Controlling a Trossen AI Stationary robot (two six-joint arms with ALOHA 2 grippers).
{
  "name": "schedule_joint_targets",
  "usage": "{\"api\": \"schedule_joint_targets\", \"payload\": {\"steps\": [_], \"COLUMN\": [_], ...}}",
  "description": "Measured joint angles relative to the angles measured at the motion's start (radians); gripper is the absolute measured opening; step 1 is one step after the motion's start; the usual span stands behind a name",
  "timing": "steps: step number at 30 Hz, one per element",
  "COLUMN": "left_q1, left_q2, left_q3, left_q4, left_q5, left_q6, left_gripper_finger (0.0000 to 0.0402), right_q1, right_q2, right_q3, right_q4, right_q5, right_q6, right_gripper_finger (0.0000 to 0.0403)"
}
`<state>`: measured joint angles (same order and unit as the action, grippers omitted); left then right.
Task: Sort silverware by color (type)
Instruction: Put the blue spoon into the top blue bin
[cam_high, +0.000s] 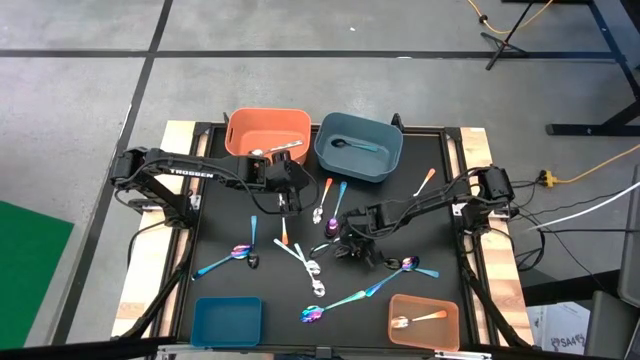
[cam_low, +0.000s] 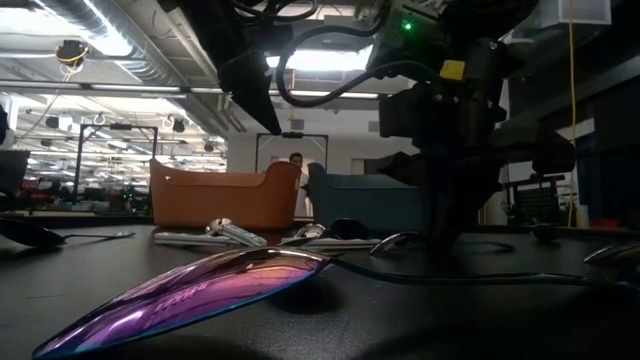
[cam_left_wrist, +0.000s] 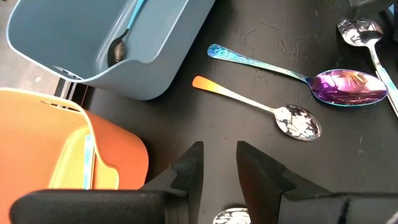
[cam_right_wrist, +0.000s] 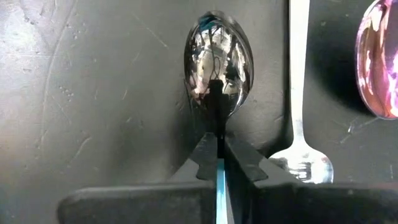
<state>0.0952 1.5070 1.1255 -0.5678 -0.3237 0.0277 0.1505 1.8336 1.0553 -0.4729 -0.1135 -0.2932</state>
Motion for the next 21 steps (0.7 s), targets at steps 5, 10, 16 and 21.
{"api": "schedule_joint_targets", "payload": {"steps": [5,10,16,21], "left_q1": [0.0,0.0,0.0,0.0], "left_q2": [0.0,0.0,0.0,0.0], "left_q3": [0.0,0.0,0.0,0.0], "left_q4": [0.0,0.0,0.001,0.001], "left_q5": [0.0,0.0,0.0,0.0], "left_q6": [-0.001,-0.001,-0.001,-0.002], "left_gripper_finger": [0.009,0.009,0.009,0.009], "right_q1": [0.0,0.0,-0.001,-0.002], "right_q2": [-0.01,-0.034,-0.038,-0.039], "right_q3": [0.031,0.111,0.266,0.413], "right_q4": [-0.046,-0.177,-0.387,-0.553], "right_q5": [-0.003,-0.004,-0.01,-0.011], "right_q6": [0.0,0.023,0.026,-0.002], "right_gripper_finger": [0.0004,0.0002,0.0001,0.0001]}}
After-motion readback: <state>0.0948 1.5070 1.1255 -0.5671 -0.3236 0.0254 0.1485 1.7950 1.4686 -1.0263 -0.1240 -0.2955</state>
